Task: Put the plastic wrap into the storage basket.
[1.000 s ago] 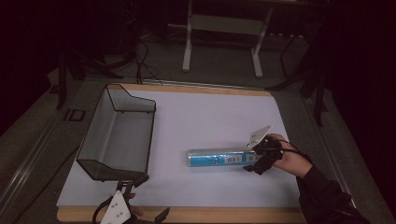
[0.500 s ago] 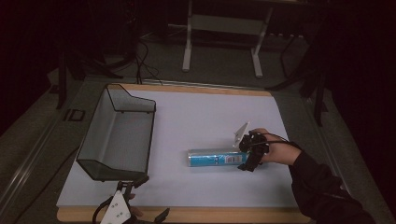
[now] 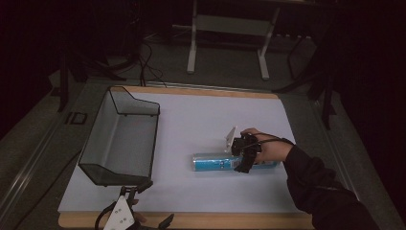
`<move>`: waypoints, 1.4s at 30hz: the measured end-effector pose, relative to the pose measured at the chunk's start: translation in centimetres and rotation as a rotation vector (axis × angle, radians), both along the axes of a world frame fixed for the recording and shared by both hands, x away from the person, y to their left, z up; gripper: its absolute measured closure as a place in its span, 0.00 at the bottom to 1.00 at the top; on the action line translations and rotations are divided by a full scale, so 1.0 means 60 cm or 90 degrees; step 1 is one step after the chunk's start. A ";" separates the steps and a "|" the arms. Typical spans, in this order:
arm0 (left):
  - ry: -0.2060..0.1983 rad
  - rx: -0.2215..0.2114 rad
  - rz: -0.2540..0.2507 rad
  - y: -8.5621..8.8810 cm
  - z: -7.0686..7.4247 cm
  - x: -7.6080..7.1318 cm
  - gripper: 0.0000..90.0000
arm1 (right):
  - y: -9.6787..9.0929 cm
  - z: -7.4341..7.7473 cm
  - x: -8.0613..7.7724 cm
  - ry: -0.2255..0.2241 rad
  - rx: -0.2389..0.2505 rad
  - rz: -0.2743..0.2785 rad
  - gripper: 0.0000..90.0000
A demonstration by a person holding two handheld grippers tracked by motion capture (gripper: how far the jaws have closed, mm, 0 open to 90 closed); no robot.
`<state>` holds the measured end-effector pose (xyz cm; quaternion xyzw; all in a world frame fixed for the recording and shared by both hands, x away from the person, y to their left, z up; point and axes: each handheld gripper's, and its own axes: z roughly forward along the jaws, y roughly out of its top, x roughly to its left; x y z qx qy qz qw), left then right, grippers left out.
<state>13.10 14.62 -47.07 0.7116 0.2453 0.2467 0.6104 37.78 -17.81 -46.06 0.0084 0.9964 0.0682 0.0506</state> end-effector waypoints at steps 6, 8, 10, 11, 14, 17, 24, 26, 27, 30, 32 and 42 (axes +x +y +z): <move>-0.002 0.003 0.001 0.000 0.000 -0.001 0.00 | 0.021 -0.018 0.002 0.012 -0.018 0.024 0.15; -0.001 0.005 0.003 0.000 0.000 -0.001 0.00 | 0.026 -0.025 0.003 0.006 -0.029 0.032 0.16; -0.001 0.005 0.004 0.000 -0.001 -0.001 0.00 | 0.029 -0.031 0.007 0.011 -0.039 0.036 0.17; 0.000 0.005 0.003 0.000 0.000 -0.001 0.00 | 0.030 -0.033 0.008 0.012 -0.044 0.037 0.18; 0.000 0.003 0.001 0.000 -0.001 -0.002 0.00 | 0.033 -0.040 0.013 0.017 -0.064 0.044 0.18; 0.001 0.002 -0.001 -0.001 -0.001 -0.001 0.00 | 0.036 -0.048 0.015 0.026 -0.091 0.045 0.19; 0.003 -0.001 -0.002 0.000 -0.001 -0.002 0.00 | 0.037 -0.066 0.023 0.039 -0.108 0.061 0.31; 0.003 -0.001 -0.003 0.000 -0.001 -0.002 0.00 | 0.039 -0.069 0.024 0.037 -0.106 0.063 0.33; 0.003 -0.001 -0.003 -0.001 -0.001 -0.002 0.00 | 0.039 -0.069 0.024 0.040 -0.110 0.062 0.33; 0.004 -0.001 -0.004 -0.001 -0.001 -0.002 0.00 | 0.041 -0.071 0.025 0.044 -0.116 0.065 0.34; 0.005 0.000 -0.006 -0.002 -0.001 -0.001 0.00 | 0.043 -0.072 0.025 0.047 -0.121 0.064 0.34; 0.006 -0.001 -0.008 -0.001 -0.001 -0.001 0.00 | 0.048 -0.073 0.020 0.069 -0.141 0.048 0.35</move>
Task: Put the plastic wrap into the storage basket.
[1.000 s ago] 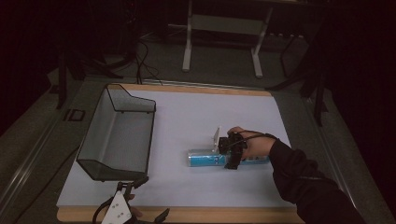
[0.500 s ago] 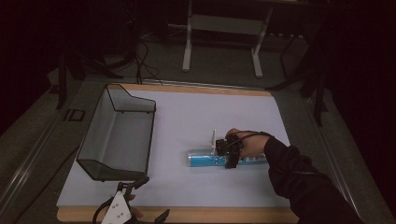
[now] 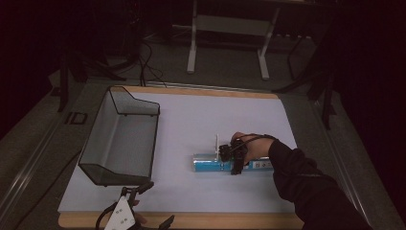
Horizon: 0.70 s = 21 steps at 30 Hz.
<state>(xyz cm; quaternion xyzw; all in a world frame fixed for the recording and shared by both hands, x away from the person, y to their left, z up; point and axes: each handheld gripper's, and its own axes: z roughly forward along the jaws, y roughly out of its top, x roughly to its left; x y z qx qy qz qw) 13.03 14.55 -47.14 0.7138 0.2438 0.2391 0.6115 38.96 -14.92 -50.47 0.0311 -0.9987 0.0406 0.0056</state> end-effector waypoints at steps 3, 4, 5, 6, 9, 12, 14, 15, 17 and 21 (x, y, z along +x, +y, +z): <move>0.002 0.000 -0.003 -0.001 0.000 0.001 0.00 | -0.001 0.005 -0.004 0.005 0.008 -0.013 0.35; 0.002 0.001 -0.004 -0.001 0.000 0.001 0.00 | -0.001 0.008 -0.005 0.004 0.011 -0.011 0.35; 0.001 0.001 -0.005 -0.001 0.000 0.001 0.00 | -0.002 0.011 -0.005 0.007 0.011 -0.015 0.35; 0.002 0.002 -0.005 -0.002 0.000 0.001 0.00 | -0.002 0.014 -0.006 0.005 0.013 -0.018 0.35; 0.001 0.002 -0.005 -0.002 0.000 0.001 0.00 | -0.001 0.026 -0.005 0.005 0.025 -0.035 0.35; 0.001 0.002 -0.005 -0.003 0.000 0.001 0.00 | -0.001 0.038 -0.006 0.006 0.036 -0.043 0.35; 0.000 0.002 -0.005 -0.003 0.000 0.001 0.00 | -0.002 0.045 -0.007 0.006 0.050 -0.047 0.35; 0.000 0.001 -0.006 -0.003 0.000 0.001 0.00 | -0.002 0.049 -0.007 0.003 0.060 -0.047 0.35; 0.000 0.003 -0.006 -0.002 0.000 0.001 0.00 | -0.002 0.056 -0.007 0.001 0.073 -0.049 0.35; -0.002 0.002 -0.007 -0.002 0.000 0.001 0.00 | -0.004 0.072 -0.006 0.005 0.115 -0.069 0.35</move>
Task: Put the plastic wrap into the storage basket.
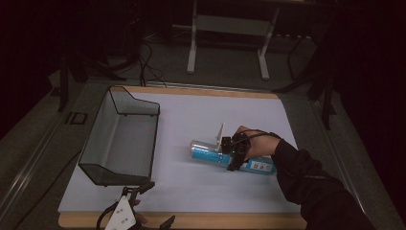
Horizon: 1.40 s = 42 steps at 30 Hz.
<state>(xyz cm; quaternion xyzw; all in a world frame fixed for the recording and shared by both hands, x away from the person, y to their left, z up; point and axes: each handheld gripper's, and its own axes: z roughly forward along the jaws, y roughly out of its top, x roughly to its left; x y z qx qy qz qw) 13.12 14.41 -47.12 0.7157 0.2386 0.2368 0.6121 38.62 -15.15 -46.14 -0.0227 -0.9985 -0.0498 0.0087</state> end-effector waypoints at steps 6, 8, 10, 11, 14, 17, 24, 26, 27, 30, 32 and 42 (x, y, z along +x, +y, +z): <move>0.001 -0.002 -0.002 -0.001 0.000 0.000 0.00 | -0.002 0.022 0.001 -0.011 0.066 -0.022 0.35; 0.000 0.000 -0.004 -0.001 0.000 0.000 0.00 | -0.001 0.037 0.002 -0.013 0.084 -0.030 0.35; 0.000 0.000 -0.005 -0.002 0.000 0.001 0.00 | 0.000 0.045 0.003 -0.011 0.092 -0.040 0.35; 0.000 0.000 -0.005 -0.002 0.000 0.000 0.00 | 0.000 0.048 0.003 -0.014 0.095 -0.048 0.35; -0.001 -0.001 -0.005 -0.002 0.001 0.000 0.00 | 0.003 0.049 0.004 -0.006 0.103 -0.071 0.35; -0.001 -0.001 -0.005 -0.002 0.001 -0.001 0.00 | 0.009 0.046 0.003 -0.002 0.108 -0.090 0.35; 0.002 0.000 -0.006 -0.003 0.001 0.001 0.00 | 0.040 0.029 -0.009 0.026 0.112 -0.136 0.35; 0.002 0.001 -0.007 -0.003 0.001 0.001 0.00 | 0.045 0.027 -0.008 0.026 0.112 -0.149 0.35; 0.003 0.001 -0.007 -0.004 0.001 0.001 0.00 | 0.049 0.025 -0.006 0.022 0.109 -0.164 0.35; 0.003 -0.001 -0.011 -0.004 0.000 0.001 0.00 | 0.060 0.023 0.002 0.015 0.119 -0.222 0.35; 0.004 -0.001 -0.011 -0.004 0.000 0.001 0.00 | 0.063 0.024 0.006 0.013 0.125 -0.236 0.35; 0.009 0.005 -0.013 -0.007 -0.001 0.004 0.00 | 0.088 0.044 0.009 -0.003 0.213 -0.312 0.35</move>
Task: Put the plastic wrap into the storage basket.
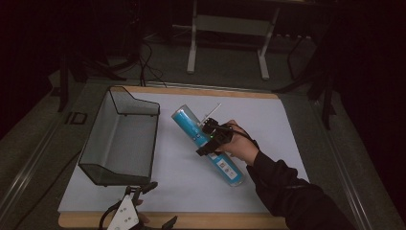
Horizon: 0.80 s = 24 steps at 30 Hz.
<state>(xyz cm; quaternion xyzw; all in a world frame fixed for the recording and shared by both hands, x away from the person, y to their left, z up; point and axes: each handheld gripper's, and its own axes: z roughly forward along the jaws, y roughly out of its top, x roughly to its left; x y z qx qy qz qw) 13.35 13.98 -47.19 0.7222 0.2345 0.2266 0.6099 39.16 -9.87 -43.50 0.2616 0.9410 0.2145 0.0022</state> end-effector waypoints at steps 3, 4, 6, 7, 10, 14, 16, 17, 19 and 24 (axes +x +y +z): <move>0.000 0.001 0.001 -0.002 0.000 0.000 0.00 | 0.007 0.003 -0.001 0.004 0.011 -0.013 0.35; -0.001 0.001 0.001 -0.002 0.000 0.000 0.00 | 0.016 0.005 -0.004 0.004 0.014 -0.031 0.35; 0.000 0.000 0.001 -0.002 0.000 0.001 0.00 | 0.025 0.008 -0.004 0.003 0.019 -0.041 0.35; 0.000 0.000 0.001 -0.002 0.000 0.001 0.00 | 0.030 0.009 -0.005 0.003 0.024 -0.051 0.35; -0.001 0.001 0.003 -0.002 0.000 0.002 0.00 | 0.040 0.012 -0.006 -0.003 0.037 -0.072 0.35; 0.002 0.004 0.006 -0.003 -0.001 0.003 0.00 | 0.068 0.024 -0.010 -0.022 0.064 -0.088 0.35; 0.002 0.006 0.007 -0.003 0.000 0.003 0.00 | 0.080 0.031 -0.011 -0.023 0.072 -0.092 0.35; 0.001 0.005 0.006 -0.003 0.000 0.003 0.00 | 0.085 0.035 -0.012 -0.029 0.074 -0.095 0.35; 0.001 0.007 0.006 -0.003 0.000 0.003 0.00 | 0.097 0.042 -0.013 -0.037 0.076 -0.097 0.35; -0.001 0.003 0.004 -0.003 0.000 0.001 0.00 | 0.122 0.063 -0.017 -0.049 0.107 -0.104 0.35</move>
